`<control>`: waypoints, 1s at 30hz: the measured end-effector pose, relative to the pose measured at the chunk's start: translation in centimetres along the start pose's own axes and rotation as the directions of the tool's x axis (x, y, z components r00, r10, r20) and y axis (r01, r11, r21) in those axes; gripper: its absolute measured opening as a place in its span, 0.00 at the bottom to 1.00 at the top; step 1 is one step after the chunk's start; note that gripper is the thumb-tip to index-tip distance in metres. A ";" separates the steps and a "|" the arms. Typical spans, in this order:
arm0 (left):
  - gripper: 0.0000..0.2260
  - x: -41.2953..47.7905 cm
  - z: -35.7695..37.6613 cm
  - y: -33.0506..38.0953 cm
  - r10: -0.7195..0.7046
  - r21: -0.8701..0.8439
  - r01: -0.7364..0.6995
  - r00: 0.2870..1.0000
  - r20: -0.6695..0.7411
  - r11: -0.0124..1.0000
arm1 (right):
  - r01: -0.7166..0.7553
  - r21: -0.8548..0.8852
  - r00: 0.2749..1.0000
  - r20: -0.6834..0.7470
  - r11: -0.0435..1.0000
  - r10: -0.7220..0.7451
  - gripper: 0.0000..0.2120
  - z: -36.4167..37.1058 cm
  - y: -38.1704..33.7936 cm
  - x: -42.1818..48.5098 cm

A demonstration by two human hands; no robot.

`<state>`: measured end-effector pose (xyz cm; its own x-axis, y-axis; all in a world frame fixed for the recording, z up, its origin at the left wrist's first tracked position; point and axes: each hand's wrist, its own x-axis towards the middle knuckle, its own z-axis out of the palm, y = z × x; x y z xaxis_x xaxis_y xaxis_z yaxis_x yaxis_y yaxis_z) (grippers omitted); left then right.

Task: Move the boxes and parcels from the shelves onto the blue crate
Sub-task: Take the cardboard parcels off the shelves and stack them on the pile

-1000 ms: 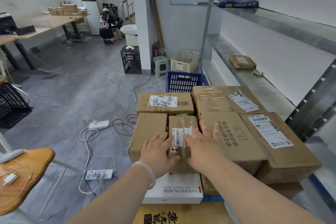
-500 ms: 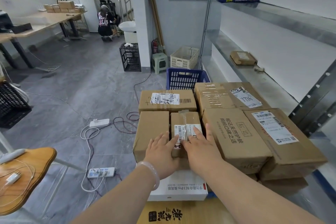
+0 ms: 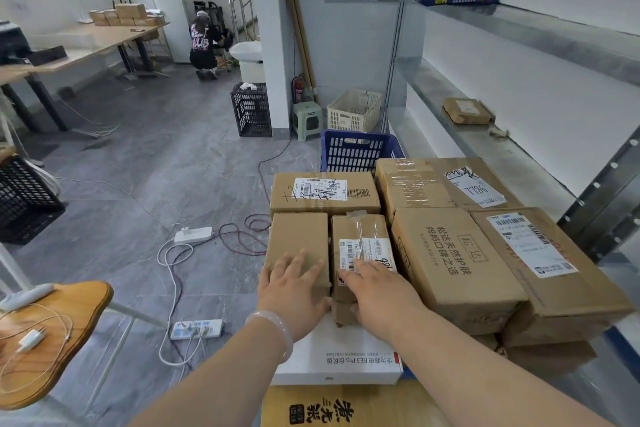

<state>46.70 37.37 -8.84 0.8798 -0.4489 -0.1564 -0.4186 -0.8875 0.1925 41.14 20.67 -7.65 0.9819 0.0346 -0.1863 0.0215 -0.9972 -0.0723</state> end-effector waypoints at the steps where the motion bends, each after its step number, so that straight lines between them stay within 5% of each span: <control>1: 0.30 0.0 0.0 0.0 -0.002 0.001 0.002 1.000 -0.001 1.000 | -0.001 0.004 1.000 0.007 1.000 0.001 0.32 0.1 0.1 0.1; 30: 0.29 0.6 0.3 0.5 -0.045 -0.016 0.045 0.999 -0.016 0.999 | 0.039 0.037 0.999 0.020 0.999 -0.040 0.33 0.0 1.1 1.2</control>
<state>46.94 36.60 -9.11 0.9013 -0.4064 -0.1499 -0.3747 -0.9051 0.2009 42.38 19.63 -7.99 0.9763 0.0760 -0.2026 0.0531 -0.9918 -0.1162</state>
